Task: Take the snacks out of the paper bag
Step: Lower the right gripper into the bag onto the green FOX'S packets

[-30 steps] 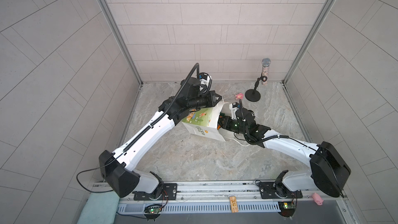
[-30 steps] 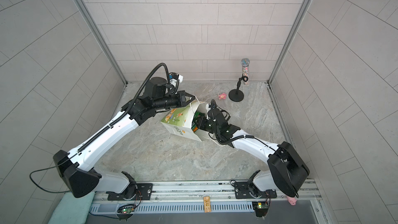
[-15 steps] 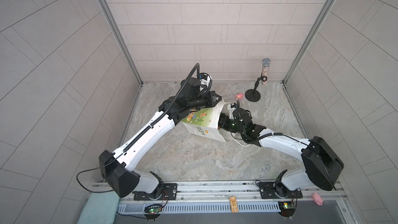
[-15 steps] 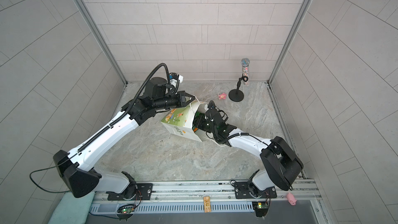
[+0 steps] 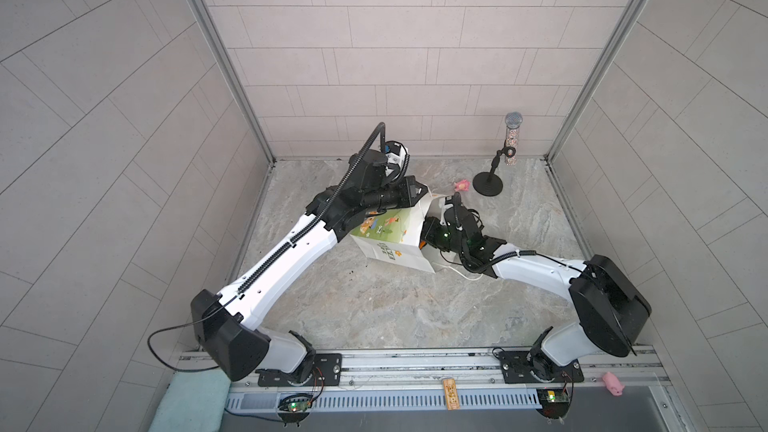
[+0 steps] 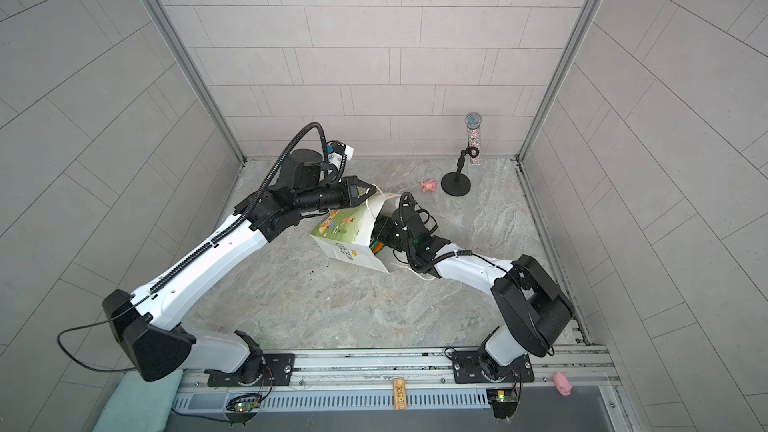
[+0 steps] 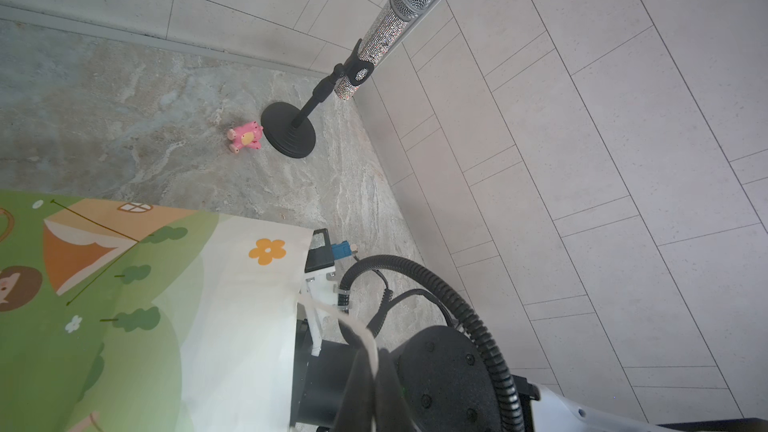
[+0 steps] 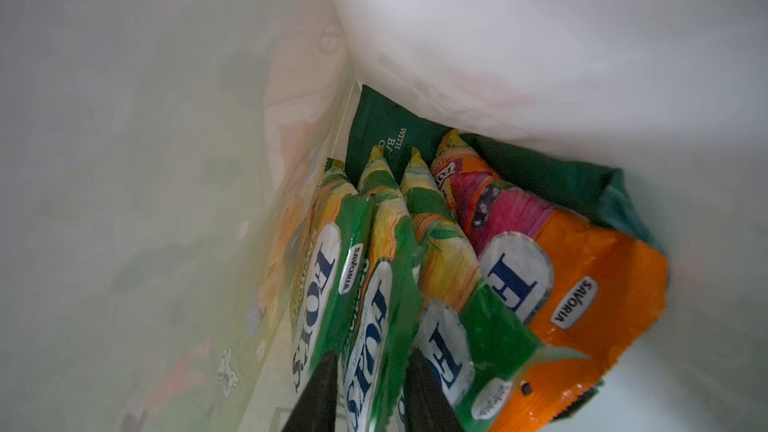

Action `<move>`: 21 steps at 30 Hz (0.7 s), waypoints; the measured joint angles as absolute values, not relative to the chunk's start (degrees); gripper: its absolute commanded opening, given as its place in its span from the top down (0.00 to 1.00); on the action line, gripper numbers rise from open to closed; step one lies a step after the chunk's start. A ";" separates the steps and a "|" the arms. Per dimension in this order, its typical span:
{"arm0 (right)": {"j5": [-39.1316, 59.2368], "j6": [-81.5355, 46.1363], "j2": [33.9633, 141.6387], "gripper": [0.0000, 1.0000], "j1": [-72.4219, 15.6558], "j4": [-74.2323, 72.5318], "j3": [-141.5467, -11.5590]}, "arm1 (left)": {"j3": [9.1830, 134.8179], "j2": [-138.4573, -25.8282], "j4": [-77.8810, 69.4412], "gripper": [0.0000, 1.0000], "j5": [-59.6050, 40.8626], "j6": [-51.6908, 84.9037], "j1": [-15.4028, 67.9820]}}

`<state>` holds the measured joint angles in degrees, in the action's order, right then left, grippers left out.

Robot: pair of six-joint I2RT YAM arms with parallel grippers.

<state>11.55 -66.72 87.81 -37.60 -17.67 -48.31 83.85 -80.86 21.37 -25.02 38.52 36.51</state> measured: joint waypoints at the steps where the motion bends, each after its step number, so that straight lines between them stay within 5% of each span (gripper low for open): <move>1: 11.44 -66.72 88.18 0.73 -37.63 -17.67 -48.49 | 83.85 -80.86 21.37 1.00 -24.99 38.52 36.51; 6: 11.38 -66.61 89.27 0.84 -37.63 -17.37 -49.10 | 83.85 -80.82 21.85 1.00 -24.91 38.26 36.51; 9: 11.51 -66.35 89.69 1.00 -37.74 -17.17 -49.56 | 83.85 -80.53 22.68 1.00 -24.36 37.78 36.51; 21: 12.67 -63.00 87.92 1.00 -37.78 -12.16 -51.59 | 83.85 -77.84 26.15 1.00 -18.79 35.14 36.51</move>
